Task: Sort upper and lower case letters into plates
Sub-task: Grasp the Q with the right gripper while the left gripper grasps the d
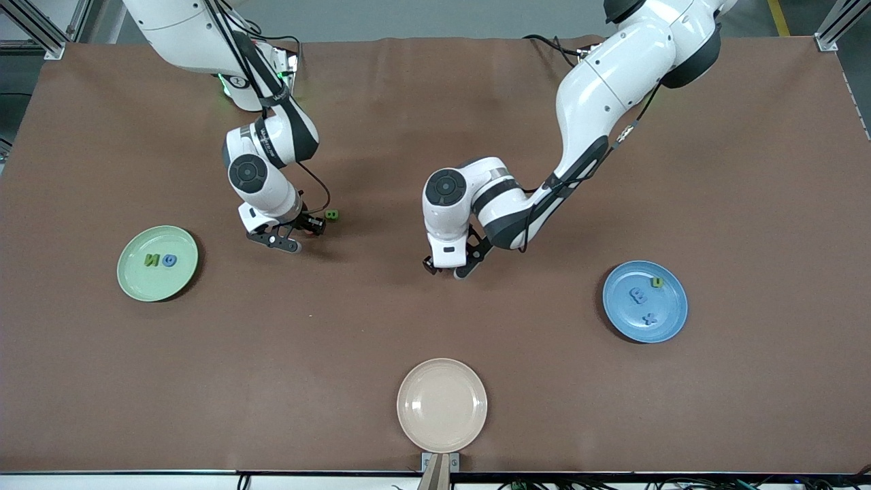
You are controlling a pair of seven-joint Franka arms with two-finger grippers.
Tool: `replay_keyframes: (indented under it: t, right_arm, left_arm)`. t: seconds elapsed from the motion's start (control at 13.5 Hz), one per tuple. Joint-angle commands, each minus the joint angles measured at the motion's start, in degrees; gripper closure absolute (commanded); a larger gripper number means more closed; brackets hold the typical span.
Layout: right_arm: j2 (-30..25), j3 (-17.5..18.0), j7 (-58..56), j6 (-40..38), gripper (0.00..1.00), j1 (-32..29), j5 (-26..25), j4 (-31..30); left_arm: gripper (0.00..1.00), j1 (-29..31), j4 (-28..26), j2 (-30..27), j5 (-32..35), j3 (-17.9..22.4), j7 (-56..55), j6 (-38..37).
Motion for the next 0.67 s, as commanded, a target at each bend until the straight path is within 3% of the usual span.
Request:
replay_keyframes:
  t: [0.0,0.59]
  right_arm:
    - [0.1,-0.3,0.4,0.7,0.51,1.0,1.2,-0.9]
    - [0.1,-0.3,0.4,0.6,0.8,2.1,1.2,-0.9]
  left_arm:
    - [0.33,-0.3,1.4,0.5,0.1,0.4,0.8,-0.4]
    - [0.4,-0.3,1.5,2.2,0.7,0.5,1.9,-0.4]
